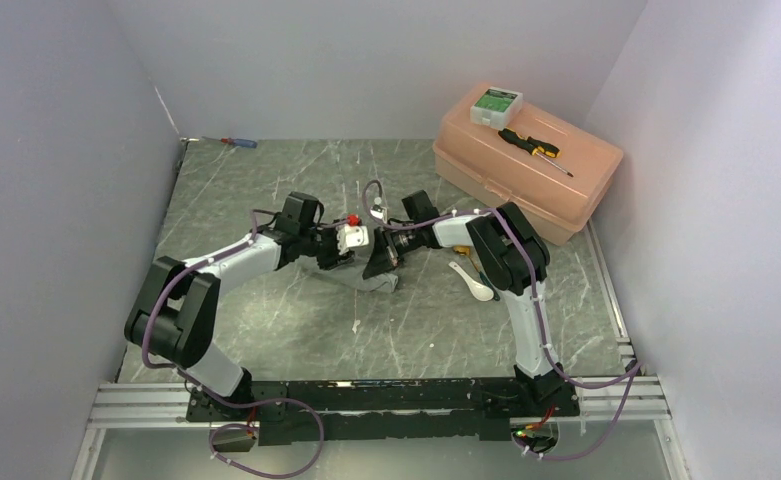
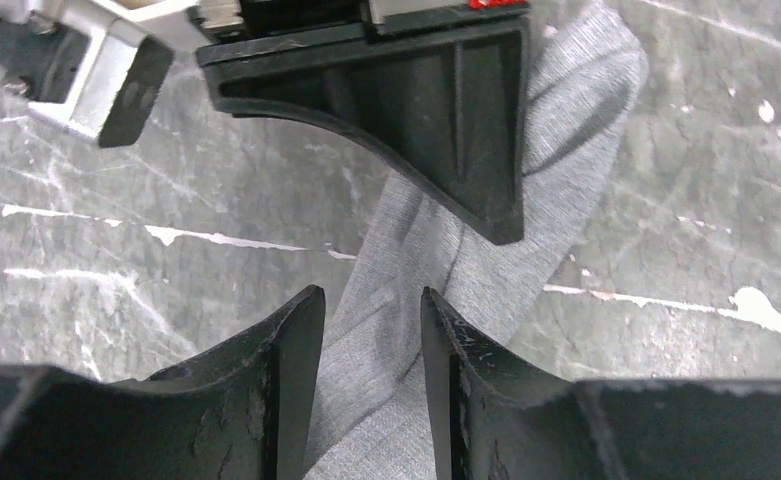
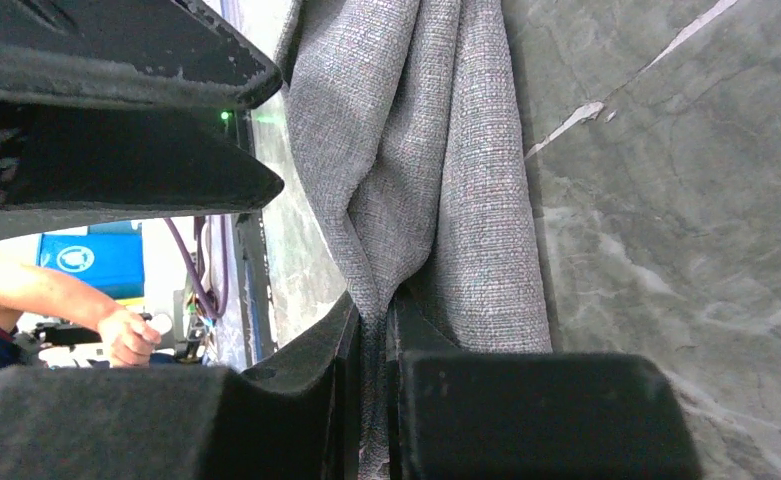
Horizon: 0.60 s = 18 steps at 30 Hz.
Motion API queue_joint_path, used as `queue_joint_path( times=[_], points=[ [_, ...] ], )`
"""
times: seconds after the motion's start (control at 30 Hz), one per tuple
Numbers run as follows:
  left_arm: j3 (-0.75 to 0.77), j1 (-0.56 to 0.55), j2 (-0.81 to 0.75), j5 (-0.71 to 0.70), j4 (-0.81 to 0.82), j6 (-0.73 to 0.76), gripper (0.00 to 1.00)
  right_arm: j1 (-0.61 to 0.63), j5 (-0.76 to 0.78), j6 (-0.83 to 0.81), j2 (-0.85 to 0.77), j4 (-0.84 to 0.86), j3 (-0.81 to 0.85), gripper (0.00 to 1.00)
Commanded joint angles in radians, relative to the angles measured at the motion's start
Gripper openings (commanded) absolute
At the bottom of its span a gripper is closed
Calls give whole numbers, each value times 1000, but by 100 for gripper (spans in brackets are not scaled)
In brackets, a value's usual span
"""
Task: Fold the napkin into a case and place the utensils inside
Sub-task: Fold the 2/3-rectangle-folded napkin at the center of the board.
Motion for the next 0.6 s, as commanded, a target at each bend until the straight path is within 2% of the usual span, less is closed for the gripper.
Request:
queue_joint_path(
  times=[0.0, 0.17, 0.3, 0.43, 0.57],
  points=[
    [-13, 0, -50, 91, -109, 222, 45, 12, 21, -66, 2, -69, 45, 0],
    [-105, -1, -85, 39, -105, 337, 45, 21, 43, -102, 5, -113, 54, 0],
    [-96, 1, -32, -82, -17, 267, 42, 42, 69, -148, 0, -170, 73, 0],
    [-65, 3, 1, -128, 0, 216, 40, 46, 86, -148, -15, -159, 58, 0],
    [-53, 13, 4, -116, -43, 207, 39, 53, 116, -161, -39, -155, 43, 11]
  ],
)
